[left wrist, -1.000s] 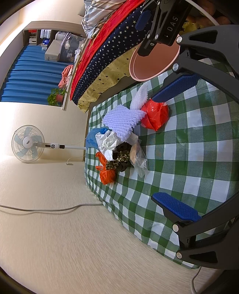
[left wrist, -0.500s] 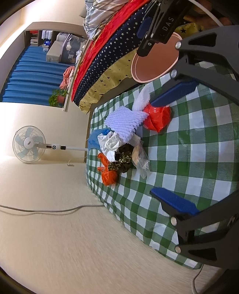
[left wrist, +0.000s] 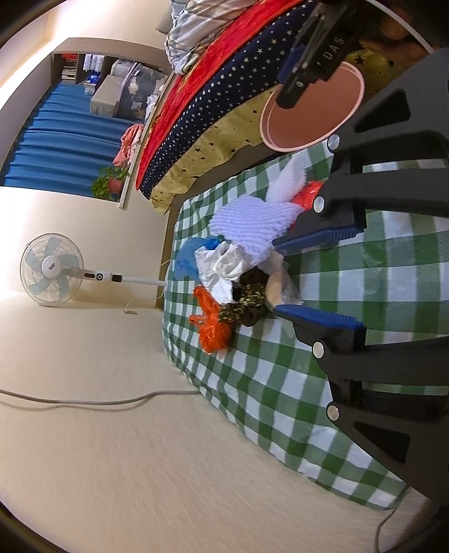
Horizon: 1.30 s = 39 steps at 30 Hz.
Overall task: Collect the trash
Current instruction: 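Grasp the lavender foam net with the left tool while the right tool grasps the white foam net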
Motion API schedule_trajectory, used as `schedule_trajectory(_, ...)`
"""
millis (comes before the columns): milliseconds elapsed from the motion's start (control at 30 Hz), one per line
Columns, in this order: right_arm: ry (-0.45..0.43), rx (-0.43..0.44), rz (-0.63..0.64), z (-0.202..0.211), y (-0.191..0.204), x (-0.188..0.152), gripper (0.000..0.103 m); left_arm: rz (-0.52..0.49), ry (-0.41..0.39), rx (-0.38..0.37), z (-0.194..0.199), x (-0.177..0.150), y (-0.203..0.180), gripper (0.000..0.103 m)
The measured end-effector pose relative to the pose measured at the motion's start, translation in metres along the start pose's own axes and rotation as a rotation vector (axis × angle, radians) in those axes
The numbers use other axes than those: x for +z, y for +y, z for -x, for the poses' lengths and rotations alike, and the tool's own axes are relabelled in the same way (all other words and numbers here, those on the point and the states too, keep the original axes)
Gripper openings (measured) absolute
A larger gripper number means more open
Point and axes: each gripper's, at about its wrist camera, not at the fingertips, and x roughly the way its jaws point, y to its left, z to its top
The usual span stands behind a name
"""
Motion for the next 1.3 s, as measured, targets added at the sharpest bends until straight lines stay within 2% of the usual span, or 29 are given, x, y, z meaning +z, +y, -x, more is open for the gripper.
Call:
schedule_trajectory(367,0.074,0.05,-0.064,-0.048,-0.003,0.003,0.051,-0.004,0.041,-0.038,-0.038,0.012,-0.001,0.031)
schedule_trajectory(500,0.098,0.07,-0.074,-0.064,-0.001,0.003,0.054,0.0,0.065,-0.058,-0.055,0.012,-0.001,0.031)
schedule_trajectory(567,0.107,0.071,-0.077,-0.071,0.0,0.004,0.058,0.005,0.08,-0.069,-0.063,0.012,-0.001,0.032)
schedule_trajectory(633,0.123,0.079,-0.084,-0.078,-0.001,0.004,0.059,0.008,0.092,-0.078,-0.072,0.011,-0.002,0.04)
schedule_trajectory(667,0.13,0.082,-0.086,-0.082,-0.001,0.004,0.059,0.009,0.093,-0.08,-0.074,0.011,-0.002,0.041)
schedule_trajectory(1133,0.243,0.146,-0.138,-0.119,-0.002,-0.004,0.059,0.039,0.145,-0.135,-0.112,0.005,-0.009,0.043)
schedule_trajectory(1233,0.25,0.153,-0.139,-0.121,-0.002,-0.004,0.055,0.04,0.149,-0.145,-0.116,0.005,-0.01,0.043)
schedule_trajectory(1300,0.252,0.155,-0.135,-0.12,-0.001,-0.004,0.049,0.041,0.152,-0.155,-0.117,0.005,-0.011,0.043)
